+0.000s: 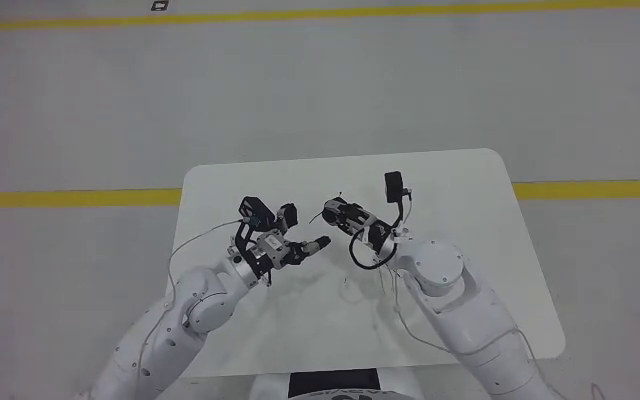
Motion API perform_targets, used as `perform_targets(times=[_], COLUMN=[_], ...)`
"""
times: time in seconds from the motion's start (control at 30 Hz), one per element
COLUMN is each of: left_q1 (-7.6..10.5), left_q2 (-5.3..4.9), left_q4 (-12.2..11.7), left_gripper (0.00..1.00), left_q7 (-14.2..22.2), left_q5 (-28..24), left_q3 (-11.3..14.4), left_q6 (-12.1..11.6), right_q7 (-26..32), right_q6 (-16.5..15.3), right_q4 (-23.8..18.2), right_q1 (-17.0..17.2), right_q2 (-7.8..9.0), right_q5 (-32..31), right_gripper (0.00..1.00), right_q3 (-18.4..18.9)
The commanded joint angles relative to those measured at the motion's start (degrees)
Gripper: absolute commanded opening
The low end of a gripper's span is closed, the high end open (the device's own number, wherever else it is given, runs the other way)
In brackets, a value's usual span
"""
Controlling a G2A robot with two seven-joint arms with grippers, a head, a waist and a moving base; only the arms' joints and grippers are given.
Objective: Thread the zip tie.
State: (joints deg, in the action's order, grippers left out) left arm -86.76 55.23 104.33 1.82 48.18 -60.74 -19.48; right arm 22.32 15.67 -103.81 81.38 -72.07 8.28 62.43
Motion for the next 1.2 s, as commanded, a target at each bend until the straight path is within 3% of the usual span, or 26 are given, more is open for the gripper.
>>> perform_targets(times=[0.0,0.4,0.93,1.17], left_q1=[0.04,0.79,1.7,1.7], left_q2=[-0.13,-1.01,-2.13,-2.45], left_q4=[0.0,0.2,-0.4,-0.4], left_gripper=[0.44,0.29,0.26,0.2], left_q7=[-0.2,-1.5,-3.2,-3.5], left_q5=[-0.1,-0.8,-2.2,-2.4], left_q3=[0.2,1.5,2.8,2.9], left_q6=[0.0,0.0,0.0,0.0], right_q7=[0.3,1.4,1.1,1.1], right_q6=[0.1,0.1,-1.1,-1.7], right_q4=[-0.3,-1.6,-2.0,-2.0], right_q1=[0.1,0.9,1.4,1.4], right_q2=[0.06,0.38,0.36,0.36], right_q5=[-0.3,-1.8,-2.2,-2.2], right_gripper=[0.0,0.0,0.0,0.0], right_q3=[0.1,0.4,-0.5,-0.6])
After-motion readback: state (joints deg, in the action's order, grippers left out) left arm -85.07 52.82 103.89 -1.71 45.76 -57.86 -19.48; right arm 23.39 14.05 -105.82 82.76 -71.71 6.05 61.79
